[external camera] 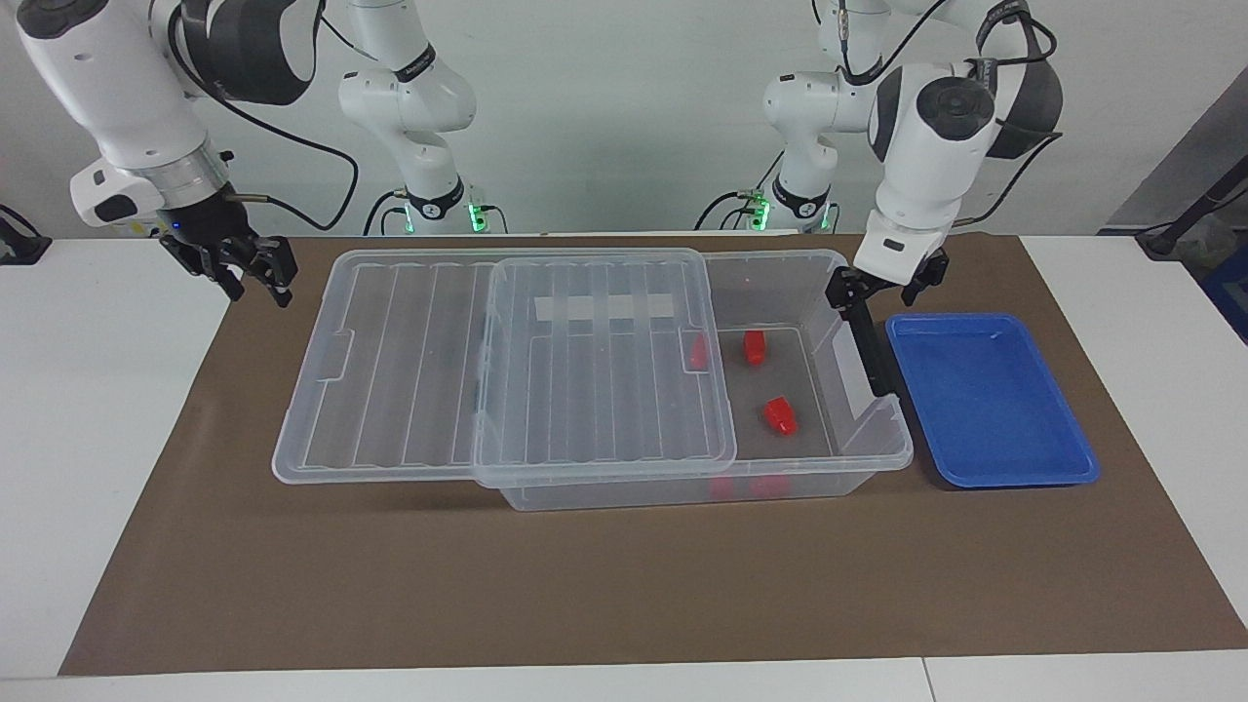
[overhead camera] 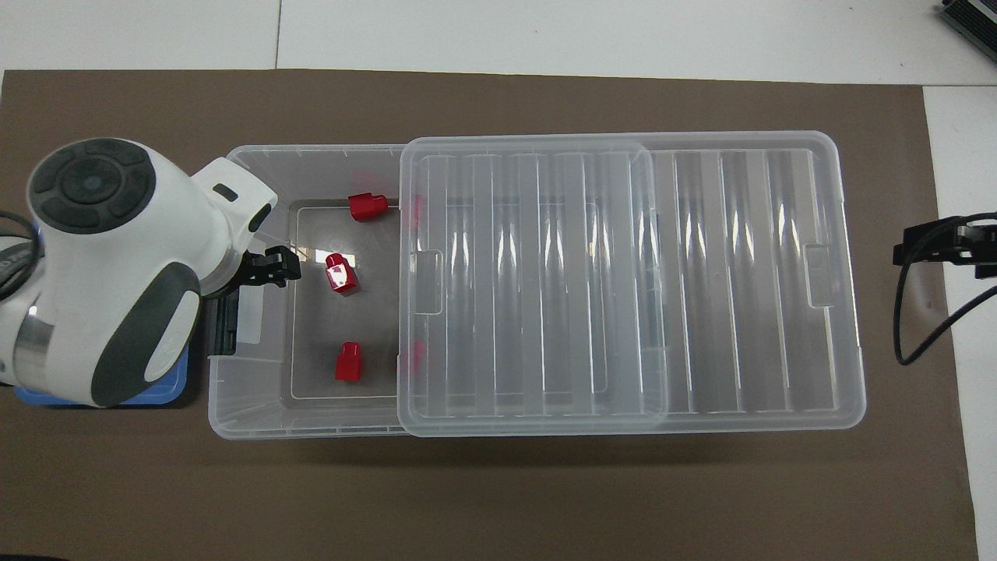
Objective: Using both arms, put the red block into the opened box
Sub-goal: 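Withdraw the left gripper from the box back to the blue tray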
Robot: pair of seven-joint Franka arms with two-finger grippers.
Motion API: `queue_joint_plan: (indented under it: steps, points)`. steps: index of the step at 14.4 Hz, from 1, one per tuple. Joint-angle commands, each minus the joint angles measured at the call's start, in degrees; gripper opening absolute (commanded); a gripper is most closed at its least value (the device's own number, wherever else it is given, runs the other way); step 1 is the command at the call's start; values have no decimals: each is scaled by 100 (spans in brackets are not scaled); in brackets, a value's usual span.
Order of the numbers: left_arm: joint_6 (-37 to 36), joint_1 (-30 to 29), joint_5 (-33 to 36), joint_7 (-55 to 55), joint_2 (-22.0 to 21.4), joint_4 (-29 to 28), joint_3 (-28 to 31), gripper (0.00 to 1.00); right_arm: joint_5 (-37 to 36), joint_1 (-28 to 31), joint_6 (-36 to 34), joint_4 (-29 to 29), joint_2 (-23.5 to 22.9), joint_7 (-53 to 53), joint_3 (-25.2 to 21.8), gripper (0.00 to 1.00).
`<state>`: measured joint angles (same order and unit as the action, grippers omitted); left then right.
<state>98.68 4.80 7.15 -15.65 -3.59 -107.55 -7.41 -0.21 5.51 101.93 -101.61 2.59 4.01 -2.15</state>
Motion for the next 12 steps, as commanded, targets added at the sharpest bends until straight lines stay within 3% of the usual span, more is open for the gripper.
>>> queue_joint_plan:
  steps: [1,8,12]
  points:
    - [-375,-487,-204,965,-317,-55,-33,100,-67,222,651,-692,234,-138,39,0]
    - [-315,-1647,-266,3171,-476,-160,20,100,-41,267,1470,-1027,-144,-146,39,0]
    - [563,-1992,-266,3903,-748,-906,20,100,-14,258,1891,-1027,-390,-164,48,0]
